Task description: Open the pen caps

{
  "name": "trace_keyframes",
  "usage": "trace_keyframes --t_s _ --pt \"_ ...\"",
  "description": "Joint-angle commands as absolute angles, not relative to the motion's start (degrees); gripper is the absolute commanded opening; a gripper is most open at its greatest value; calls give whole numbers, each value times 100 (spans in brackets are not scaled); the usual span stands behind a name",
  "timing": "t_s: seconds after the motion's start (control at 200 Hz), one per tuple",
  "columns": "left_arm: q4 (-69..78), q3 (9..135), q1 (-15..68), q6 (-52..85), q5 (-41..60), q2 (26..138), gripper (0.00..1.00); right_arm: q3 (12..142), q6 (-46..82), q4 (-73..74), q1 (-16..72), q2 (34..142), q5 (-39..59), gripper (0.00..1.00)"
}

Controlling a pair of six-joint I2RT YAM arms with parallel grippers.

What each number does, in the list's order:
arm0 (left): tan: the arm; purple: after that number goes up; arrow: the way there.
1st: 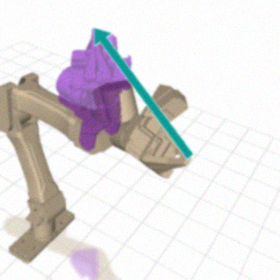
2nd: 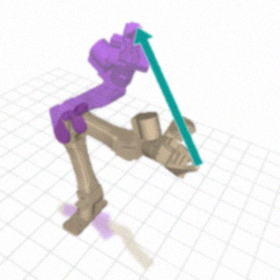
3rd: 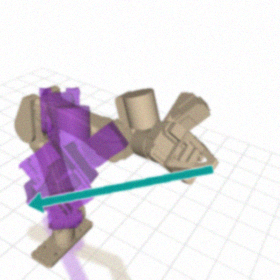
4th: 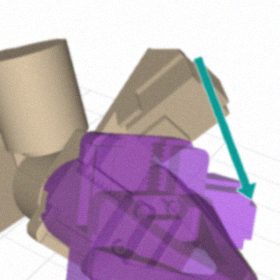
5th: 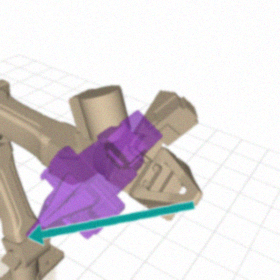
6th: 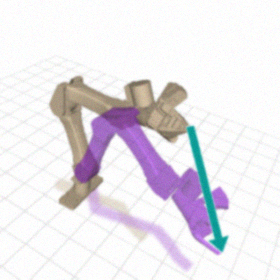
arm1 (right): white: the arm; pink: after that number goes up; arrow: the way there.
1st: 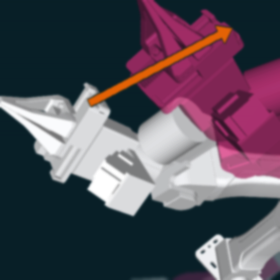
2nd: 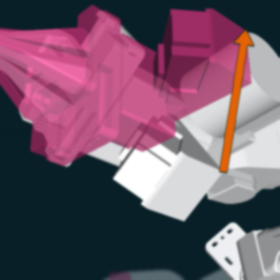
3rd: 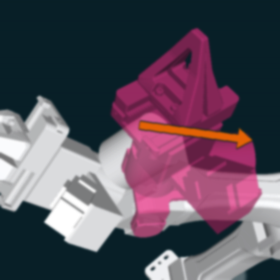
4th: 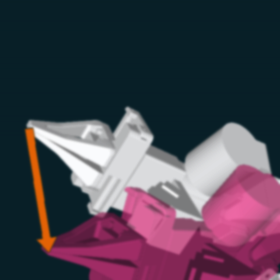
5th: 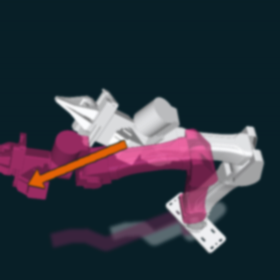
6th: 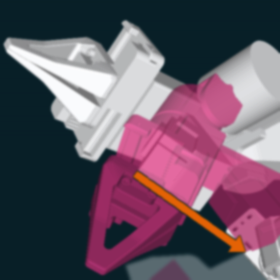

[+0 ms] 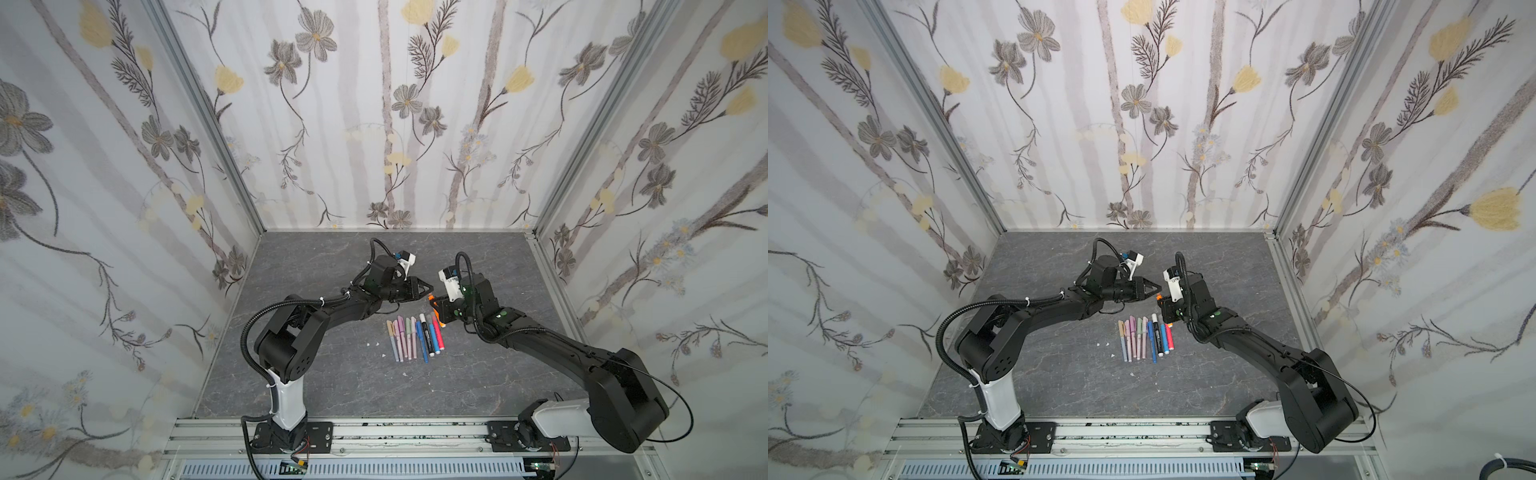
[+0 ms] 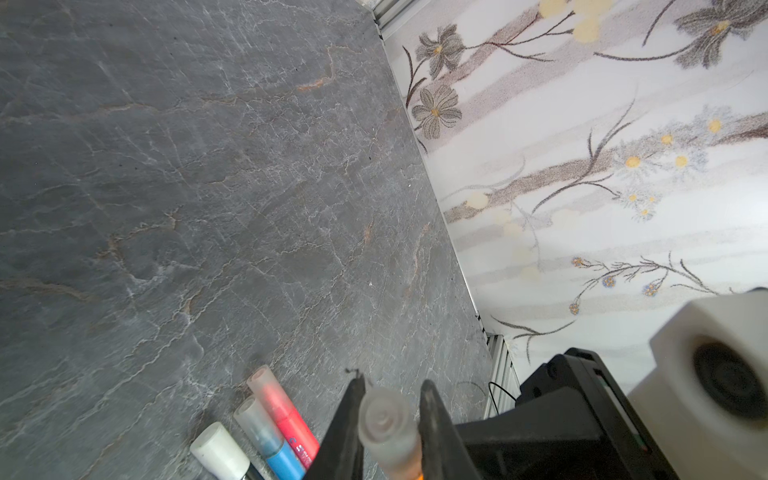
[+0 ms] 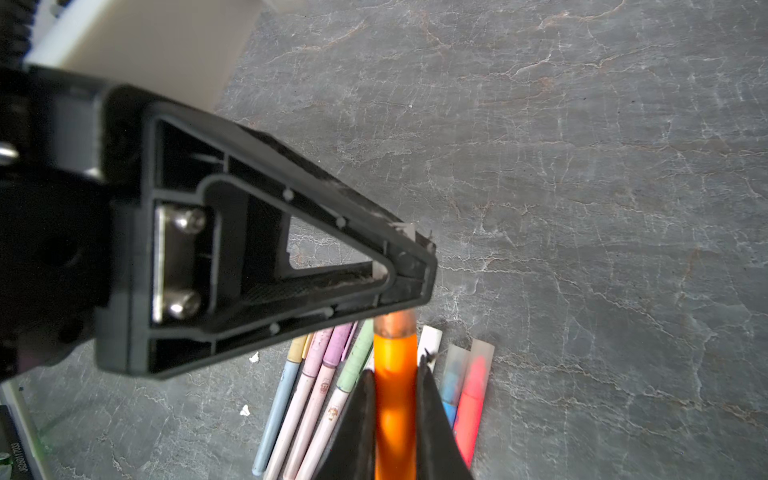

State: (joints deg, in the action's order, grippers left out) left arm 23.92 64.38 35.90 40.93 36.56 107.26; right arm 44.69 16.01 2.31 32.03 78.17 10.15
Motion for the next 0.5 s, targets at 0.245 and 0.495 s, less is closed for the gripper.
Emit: trace_keyframes --t_s 0.245,0.495 --pt "2613 6451 3585 4160 3814 10740 0 4485 1656 615 3203 7857 1056 10" --pt "2699 6347 3529 4650 3652 10519 0 3902 1788 1437 3188 7734 1120 42"
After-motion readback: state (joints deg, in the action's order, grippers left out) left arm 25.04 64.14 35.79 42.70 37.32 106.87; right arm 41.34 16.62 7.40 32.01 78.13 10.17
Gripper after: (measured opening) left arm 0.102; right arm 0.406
